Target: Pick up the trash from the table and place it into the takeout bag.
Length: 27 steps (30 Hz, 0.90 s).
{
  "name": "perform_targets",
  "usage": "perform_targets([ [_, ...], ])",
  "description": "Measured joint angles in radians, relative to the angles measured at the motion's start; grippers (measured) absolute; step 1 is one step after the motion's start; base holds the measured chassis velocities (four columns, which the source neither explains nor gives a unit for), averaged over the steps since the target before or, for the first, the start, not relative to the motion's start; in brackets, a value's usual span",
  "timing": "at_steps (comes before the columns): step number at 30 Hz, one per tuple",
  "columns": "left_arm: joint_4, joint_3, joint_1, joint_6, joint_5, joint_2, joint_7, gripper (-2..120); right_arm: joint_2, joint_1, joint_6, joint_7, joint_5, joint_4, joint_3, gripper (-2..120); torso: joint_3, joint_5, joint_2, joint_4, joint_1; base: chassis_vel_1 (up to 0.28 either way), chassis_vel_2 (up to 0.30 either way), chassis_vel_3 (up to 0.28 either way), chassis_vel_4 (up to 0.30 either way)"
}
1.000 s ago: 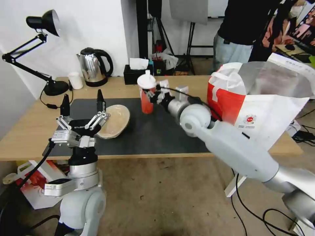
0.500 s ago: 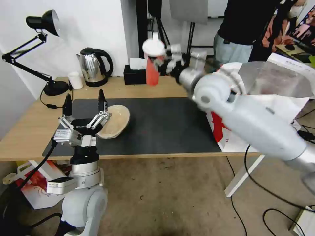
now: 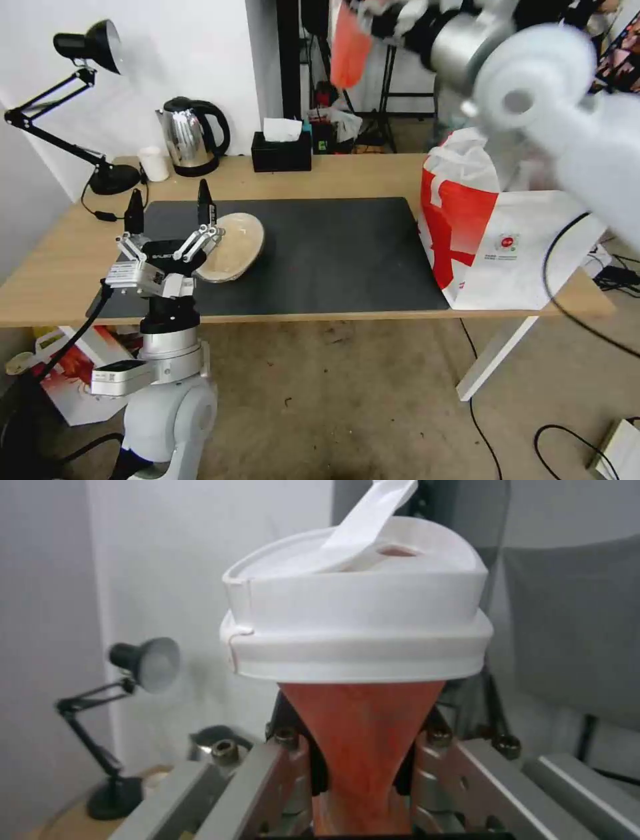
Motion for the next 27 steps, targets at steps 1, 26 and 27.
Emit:
perform_targets([
  [1,-0.001,0.001,0.000,0.000,0.000,0.001,0.000,100,-0.017,0.016,-0.009,0.007,0.006,0.003,-0.009,15,0.000,0.0000,0.000,0.0001,0.000,0.000,0.000,0.000,0.000],
  [26,0.024,0.043,-0.033,0.003,-0.031,0.038,0.001,100,-0.408,-0.212,-0.073,-0.024,-0.010,0.095,0.169,15,0.000,0.0000,0.000,0.0001,0.000,0.000,0.000,0.000,0.000],
  [27,0.025,0.044,-0.035,0.003,-0.032,0.040,0.001,100,-0.424,-0.248,-0.075,-0.032,-0.021,0.099,0.195,15,0.000,0.0006,0.000,0.0000,0.000,0.000,0.000,0.000,0.000],
])
